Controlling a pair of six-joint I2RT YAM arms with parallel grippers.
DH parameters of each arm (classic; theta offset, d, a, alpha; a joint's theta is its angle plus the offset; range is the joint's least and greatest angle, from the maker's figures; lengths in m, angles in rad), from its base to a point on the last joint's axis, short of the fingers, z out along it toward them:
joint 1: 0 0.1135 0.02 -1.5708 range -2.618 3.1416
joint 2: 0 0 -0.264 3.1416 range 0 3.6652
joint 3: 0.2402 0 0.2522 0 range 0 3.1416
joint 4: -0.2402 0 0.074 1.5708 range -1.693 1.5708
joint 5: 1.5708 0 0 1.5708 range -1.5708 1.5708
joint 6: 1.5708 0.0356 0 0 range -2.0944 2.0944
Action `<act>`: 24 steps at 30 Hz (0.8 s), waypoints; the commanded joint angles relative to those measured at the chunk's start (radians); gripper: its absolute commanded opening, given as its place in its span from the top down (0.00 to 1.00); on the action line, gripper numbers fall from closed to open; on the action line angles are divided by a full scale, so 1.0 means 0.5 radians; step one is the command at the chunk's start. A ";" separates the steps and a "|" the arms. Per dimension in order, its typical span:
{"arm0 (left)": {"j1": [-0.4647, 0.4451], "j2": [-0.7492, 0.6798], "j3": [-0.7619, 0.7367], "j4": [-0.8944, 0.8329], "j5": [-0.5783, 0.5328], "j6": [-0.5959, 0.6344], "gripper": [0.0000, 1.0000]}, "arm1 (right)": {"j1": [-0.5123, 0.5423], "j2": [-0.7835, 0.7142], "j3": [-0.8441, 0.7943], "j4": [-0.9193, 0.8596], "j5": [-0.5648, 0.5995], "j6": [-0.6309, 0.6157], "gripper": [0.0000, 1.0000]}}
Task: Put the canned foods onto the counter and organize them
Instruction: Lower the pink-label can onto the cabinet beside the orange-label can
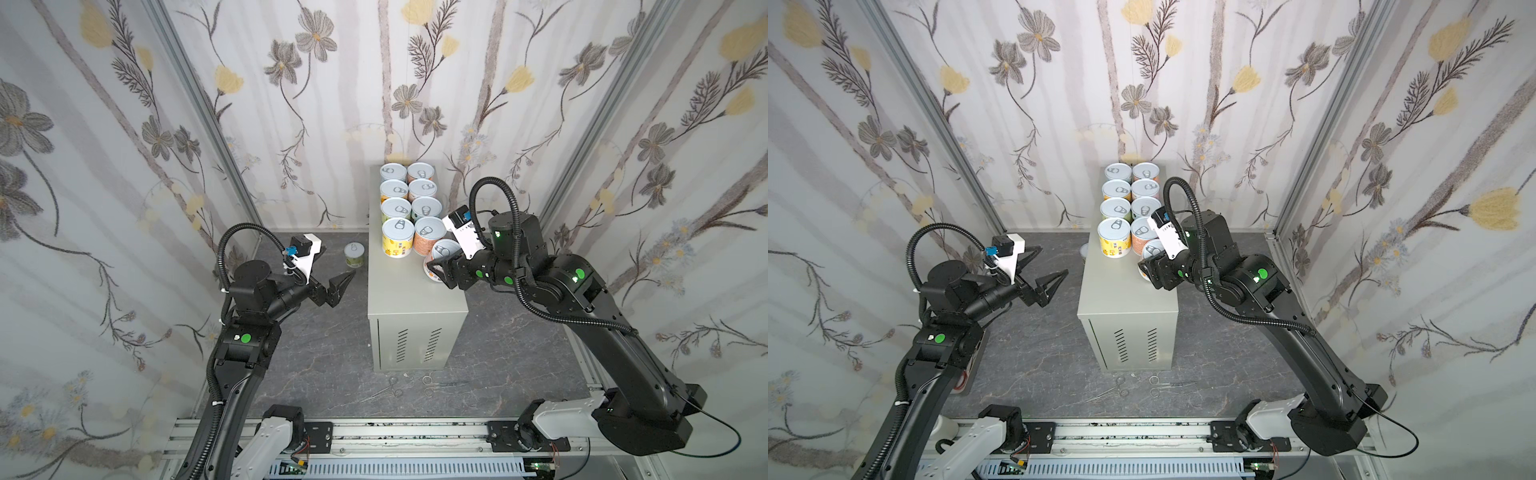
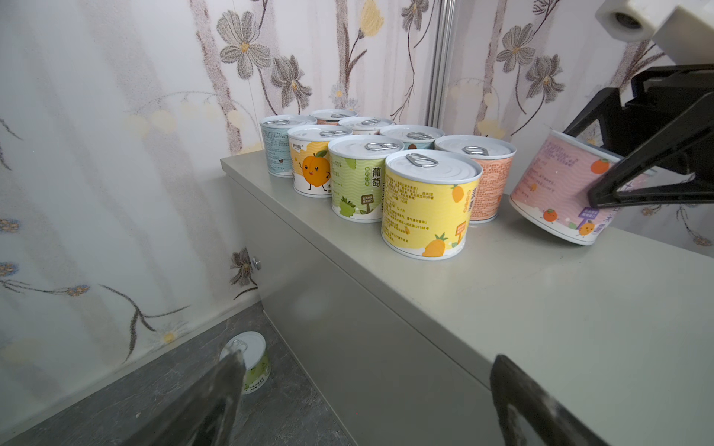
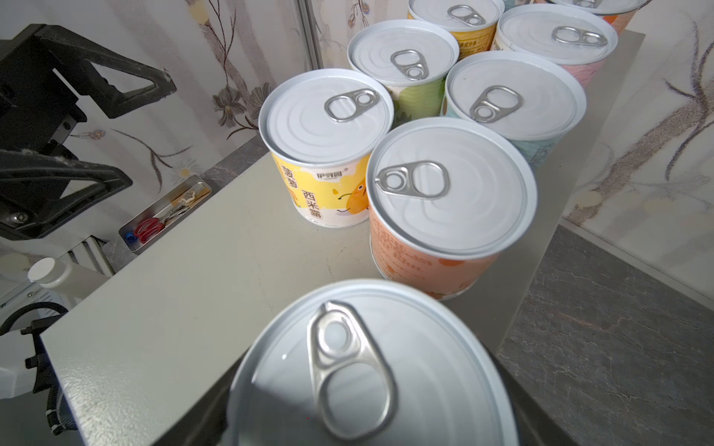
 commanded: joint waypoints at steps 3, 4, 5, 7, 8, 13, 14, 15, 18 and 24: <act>-0.003 -0.005 0.011 0.063 0.006 -0.001 0.00 | 0.003 -0.028 -0.024 -0.024 -0.009 0.013 0.24; -0.003 -0.006 0.011 0.063 0.004 -0.003 0.00 | 0.003 -0.028 -0.026 -0.024 -0.011 0.013 0.24; -0.003 -0.009 0.009 0.063 0.006 -0.003 0.00 | 0.003 -0.028 -0.025 -0.027 -0.012 0.013 0.23; -0.003 -0.010 0.008 0.060 0.007 0.002 0.00 | 0.004 -0.030 -0.024 -0.025 -0.015 0.016 0.23; -0.003 -0.014 0.008 0.060 0.006 0.003 0.00 | 0.003 -0.029 -0.027 -0.024 -0.014 0.019 0.23; -0.006 -0.017 0.005 0.057 0.002 0.012 0.00 | 0.003 -0.037 -0.024 -0.015 -0.012 0.028 0.23; -0.006 -0.017 0.002 0.060 0.002 0.010 0.00 | 0.003 -0.037 -0.024 -0.015 -0.012 0.029 0.23; -0.007 -0.018 0.002 0.060 0.002 0.010 0.00 | 0.003 -0.037 -0.029 -0.015 -0.012 0.029 0.23; -0.009 -0.020 -0.004 0.063 0.005 0.009 0.00 | 0.003 -0.043 -0.042 0.001 -0.015 0.029 0.22; -0.010 -0.027 -0.001 0.056 0.003 0.015 0.00 | 0.003 -0.092 -0.133 0.106 -0.032 0.047 0.22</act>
